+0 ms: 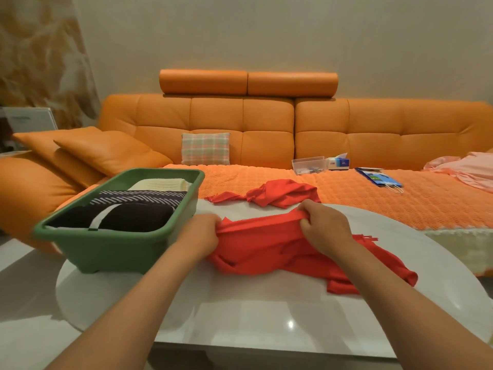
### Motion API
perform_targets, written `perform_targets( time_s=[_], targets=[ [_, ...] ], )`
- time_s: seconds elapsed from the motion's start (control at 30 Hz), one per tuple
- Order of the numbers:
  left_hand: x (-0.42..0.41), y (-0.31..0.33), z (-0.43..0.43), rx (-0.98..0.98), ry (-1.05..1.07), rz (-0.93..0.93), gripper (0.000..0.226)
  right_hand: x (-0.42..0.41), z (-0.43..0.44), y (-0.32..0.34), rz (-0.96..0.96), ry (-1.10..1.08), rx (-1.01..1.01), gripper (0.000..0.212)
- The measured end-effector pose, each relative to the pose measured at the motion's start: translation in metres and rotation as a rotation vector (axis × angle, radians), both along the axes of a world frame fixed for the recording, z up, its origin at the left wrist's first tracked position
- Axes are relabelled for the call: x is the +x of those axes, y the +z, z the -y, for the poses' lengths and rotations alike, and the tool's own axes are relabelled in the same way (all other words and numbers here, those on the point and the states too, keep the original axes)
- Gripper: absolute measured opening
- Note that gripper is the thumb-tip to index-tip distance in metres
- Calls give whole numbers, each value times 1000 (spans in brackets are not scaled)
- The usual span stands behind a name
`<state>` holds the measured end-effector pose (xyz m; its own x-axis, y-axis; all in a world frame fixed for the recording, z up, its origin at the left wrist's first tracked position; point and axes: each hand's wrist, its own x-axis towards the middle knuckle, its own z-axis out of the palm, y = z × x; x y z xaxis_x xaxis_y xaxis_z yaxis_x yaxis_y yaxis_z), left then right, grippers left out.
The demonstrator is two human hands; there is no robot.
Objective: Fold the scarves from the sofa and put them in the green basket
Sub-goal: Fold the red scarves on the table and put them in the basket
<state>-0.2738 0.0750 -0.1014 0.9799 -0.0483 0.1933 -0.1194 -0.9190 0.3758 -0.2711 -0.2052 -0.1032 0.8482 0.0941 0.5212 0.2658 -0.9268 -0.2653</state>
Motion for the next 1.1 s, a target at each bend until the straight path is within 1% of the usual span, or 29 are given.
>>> perform_targets(
  time_s=[0.07,0.1,0.13,0.17,0.2,0.23,0.3,0.33,0.37,0.4,0.43,0.47,0.5,0.53,0.57,0.6,0.63,0.7,0.73,0.77,0.8,0.9,0.93,1.0,1.03,1.1],
  targets=[
    [0,15,1,-272,27,253,46,-2,2,2,57,-15,-45,12],
    [-1,23,2,-345,23,342,48,-2,3,2,54,-14,-44,16],
    [-3,30,5,-338,19,381,46,-2,5,2,38,-10,-43,19],
    [-6,36,8,-257,25,374,41,-2,7,2,9,-6,-55,21],
    [-8,39,11,-111,42,315,36,-1,9,1,-35,-8,-99,22],
    [-8,38,12,75,60,196,31,0,12,0,-93,-31,-186,22],
    [-6,31,13,444,76,-161,32,3,19,-7,-233,-158,-434,23],
    [-7,25,13,571,52,-345,34,4,24,-13,-296,-230,-515,26],
    [-8,21,13,640,14,-486,43,4,28,-18,-342,-287,-516,29],
    [-8,17,14,657,-32,-560,60,5,30,-21,-370,-322,-446,30],
    [-7,13,16,611,-94,-565,78,6,31,-22,-383,-328,-312,30],
    [-7,11,22,505,-171,-510,90,7,30,-21,-388,-307,-142,28],
    [-8,10,32,363,-251,-411,94,9,26,-19,-386,-271,12,26],
    [-7,8,43,223,-314,-293,93,12,22,-17,-379,-232,120,24],
    [-5,5,55,109,-363,-188,88,13,19,-14,-378,-201,165,24],
    [-3,0,67,51,-394,-124,83,13,15,-12,-399,-181,140,28],
    [-1,-7,77,43,-408,-96,78,11,12,-10,-448,-169,68,37],
    [5,-27,90,134,-403,-119,66,6,10,-11,-592,-181,-100,57],
    [9,-35,92,183,-393,-115,55,5,11,-11,-651,-182,-153,60],
    [13,-40,94,190,-376,-82,41,6,13,-13,-689,-183,-188,57],
    [17,-40,95,151,-347,-38,32,8,16,-16,-696,-190,-216,50],
    [33,-30,92,-70,-244,126,28,16,22,-21,-530,-241,-260,27],
    [36,-24,90,-140,-213,189,26,18,22,-20,-458,-254,-237,24],
    [38,-10,84,-291,-133,307,24,22,22,-17,-332,-229,-114,24],
    [38,-3,80,-381,-77,363,23,25,22,-14,-310,-188,-20,26],
    [39,10,70,-545,40,479,22,26,18,-8,-393,-48,168,38]
  ],
)
